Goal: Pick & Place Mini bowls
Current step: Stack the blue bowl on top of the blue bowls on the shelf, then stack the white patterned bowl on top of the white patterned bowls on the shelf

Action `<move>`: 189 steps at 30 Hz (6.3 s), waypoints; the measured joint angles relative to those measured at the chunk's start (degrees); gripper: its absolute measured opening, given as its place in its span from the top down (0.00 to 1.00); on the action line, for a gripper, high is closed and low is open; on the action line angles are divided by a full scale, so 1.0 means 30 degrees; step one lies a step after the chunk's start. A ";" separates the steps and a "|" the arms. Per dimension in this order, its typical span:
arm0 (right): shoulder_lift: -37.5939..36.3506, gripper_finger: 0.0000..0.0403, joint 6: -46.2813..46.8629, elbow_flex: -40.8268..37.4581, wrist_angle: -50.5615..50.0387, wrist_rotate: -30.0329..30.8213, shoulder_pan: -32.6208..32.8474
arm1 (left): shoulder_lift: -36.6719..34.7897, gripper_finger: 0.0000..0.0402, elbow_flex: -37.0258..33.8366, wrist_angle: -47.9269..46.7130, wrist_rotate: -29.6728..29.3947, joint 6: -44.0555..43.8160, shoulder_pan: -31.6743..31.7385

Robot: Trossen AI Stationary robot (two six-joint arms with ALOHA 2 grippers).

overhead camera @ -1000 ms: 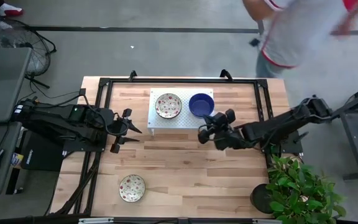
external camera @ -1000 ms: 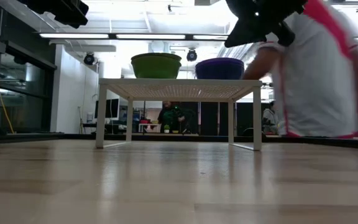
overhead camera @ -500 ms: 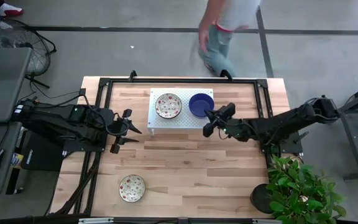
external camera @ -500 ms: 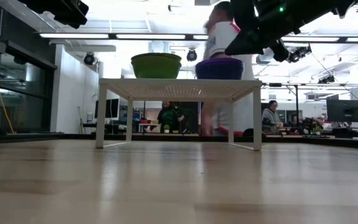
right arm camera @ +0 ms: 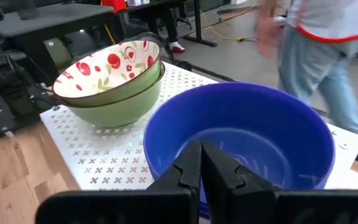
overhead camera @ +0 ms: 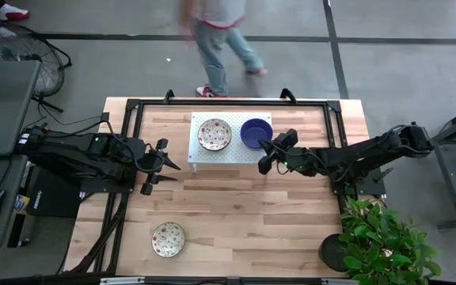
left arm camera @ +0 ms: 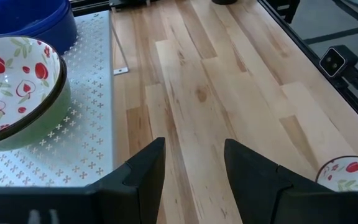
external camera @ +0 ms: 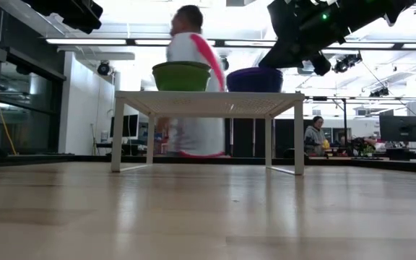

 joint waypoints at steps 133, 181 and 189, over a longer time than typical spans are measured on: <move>-1.9504 1.00 -0.4482 -1.2378 -0.3963 -1.4415 -0.2833 | 0.0022 0.60 0.0007 -0.0328 -0.1327 -0.2937 0.0002; -1.9511 1.00 -0.5862 -1.2386 -0.3926 -1.4289 -0.2831 | 0.6431 0.60 0.0029 -0.2298 -0.3007 -2.5061 -0.9895; -1.9511 1.00 -0.5862 -1.2386 -0.3919 -1.4289 -0.2833 | 0.8078 0.60 0.0029 -0.2218 -0.2974 -2.9762 -1.2439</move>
